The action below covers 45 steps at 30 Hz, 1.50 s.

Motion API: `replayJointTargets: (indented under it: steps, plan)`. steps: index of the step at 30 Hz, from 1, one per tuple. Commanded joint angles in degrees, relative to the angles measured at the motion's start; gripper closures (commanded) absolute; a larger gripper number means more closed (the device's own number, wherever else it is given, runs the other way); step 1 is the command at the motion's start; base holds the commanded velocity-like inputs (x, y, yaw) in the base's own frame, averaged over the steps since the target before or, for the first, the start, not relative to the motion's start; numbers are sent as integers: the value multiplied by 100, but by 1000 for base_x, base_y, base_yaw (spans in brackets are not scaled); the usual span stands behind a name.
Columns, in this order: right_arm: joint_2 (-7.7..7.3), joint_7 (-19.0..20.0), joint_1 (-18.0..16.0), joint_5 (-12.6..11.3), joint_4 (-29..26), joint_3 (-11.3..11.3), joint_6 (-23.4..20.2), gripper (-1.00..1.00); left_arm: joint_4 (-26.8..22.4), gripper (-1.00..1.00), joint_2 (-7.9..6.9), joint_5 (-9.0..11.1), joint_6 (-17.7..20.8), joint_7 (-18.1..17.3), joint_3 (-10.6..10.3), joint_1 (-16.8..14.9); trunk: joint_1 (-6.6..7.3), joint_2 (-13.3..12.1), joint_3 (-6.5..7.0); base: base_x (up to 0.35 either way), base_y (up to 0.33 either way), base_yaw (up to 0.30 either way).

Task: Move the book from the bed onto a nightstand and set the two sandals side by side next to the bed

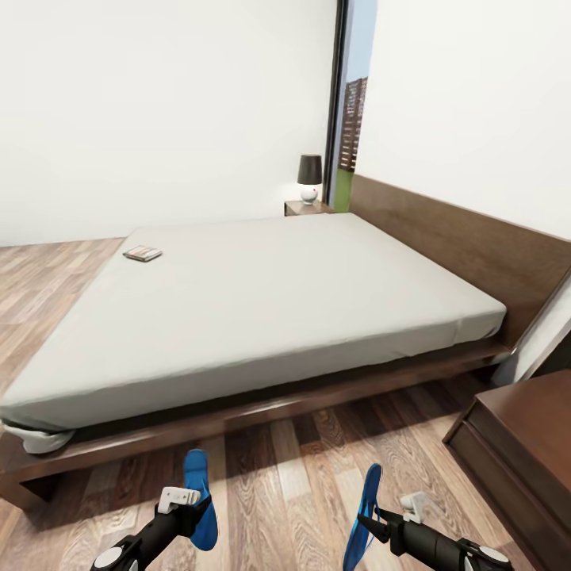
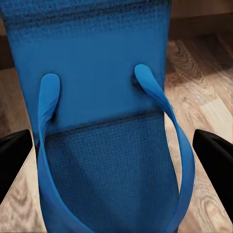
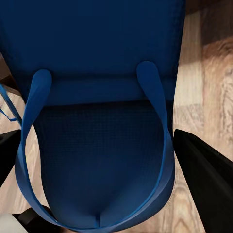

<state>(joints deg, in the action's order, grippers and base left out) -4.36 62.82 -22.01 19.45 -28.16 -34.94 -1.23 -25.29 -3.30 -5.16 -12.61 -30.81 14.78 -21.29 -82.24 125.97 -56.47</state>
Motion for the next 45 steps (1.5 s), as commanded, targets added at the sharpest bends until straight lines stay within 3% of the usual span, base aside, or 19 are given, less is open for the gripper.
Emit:
replayJointTargets:
  steps: [1, 45]
  plan:
    - [5, 38, -5, 50, -6, -48, -11, 100, 7, 100, 4, -55, -31, -31, 43, -6, 1, 2, -5, 0, 0, 228]
    - [-11, 38, -5, 25, -14, -73, -17, 100, 7, 100, 4, -47, -31, -31, 43, -6, 1, 2, -5, 0, 0, 223]
